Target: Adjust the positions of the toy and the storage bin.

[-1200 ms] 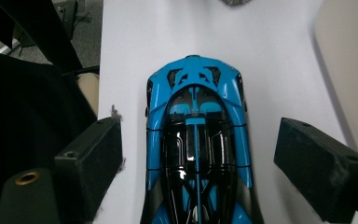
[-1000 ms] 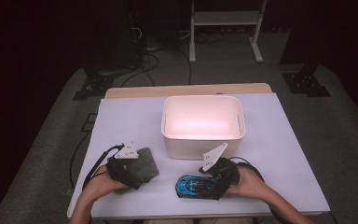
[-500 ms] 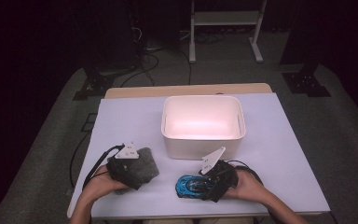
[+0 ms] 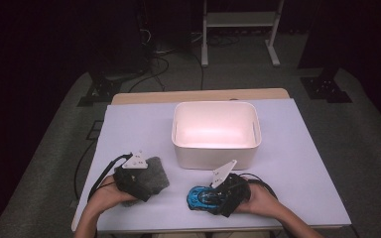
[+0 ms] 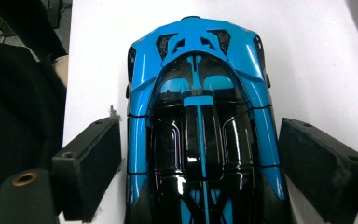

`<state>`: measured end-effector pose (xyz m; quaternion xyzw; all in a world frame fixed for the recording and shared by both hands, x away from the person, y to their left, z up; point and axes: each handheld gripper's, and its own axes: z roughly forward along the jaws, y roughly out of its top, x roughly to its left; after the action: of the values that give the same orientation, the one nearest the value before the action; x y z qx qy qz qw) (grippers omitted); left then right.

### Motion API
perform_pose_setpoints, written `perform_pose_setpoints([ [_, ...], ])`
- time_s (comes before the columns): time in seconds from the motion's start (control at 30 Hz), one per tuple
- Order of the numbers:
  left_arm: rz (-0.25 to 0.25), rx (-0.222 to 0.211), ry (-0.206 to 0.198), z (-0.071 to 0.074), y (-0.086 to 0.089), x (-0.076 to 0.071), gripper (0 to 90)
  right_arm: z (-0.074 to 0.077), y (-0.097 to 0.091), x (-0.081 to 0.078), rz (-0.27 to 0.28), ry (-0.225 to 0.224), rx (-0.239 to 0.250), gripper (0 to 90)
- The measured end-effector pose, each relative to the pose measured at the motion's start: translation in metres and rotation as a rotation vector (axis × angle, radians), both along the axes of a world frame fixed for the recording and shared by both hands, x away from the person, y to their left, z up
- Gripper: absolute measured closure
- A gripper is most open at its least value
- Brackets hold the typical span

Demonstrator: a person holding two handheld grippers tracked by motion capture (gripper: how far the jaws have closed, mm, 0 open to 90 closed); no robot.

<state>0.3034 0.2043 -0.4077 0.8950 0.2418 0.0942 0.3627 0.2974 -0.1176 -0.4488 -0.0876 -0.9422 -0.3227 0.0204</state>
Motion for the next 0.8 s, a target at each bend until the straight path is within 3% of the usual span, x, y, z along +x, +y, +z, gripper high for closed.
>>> perform_pose_setpoints([
  [0.8,-0.008,0.000,0.006,-0.0005,-0.0012,-0.0002,3.9,-0.0040,0.0015,-0.0080,-0.003,-0.087,-0.015,11.3],
])
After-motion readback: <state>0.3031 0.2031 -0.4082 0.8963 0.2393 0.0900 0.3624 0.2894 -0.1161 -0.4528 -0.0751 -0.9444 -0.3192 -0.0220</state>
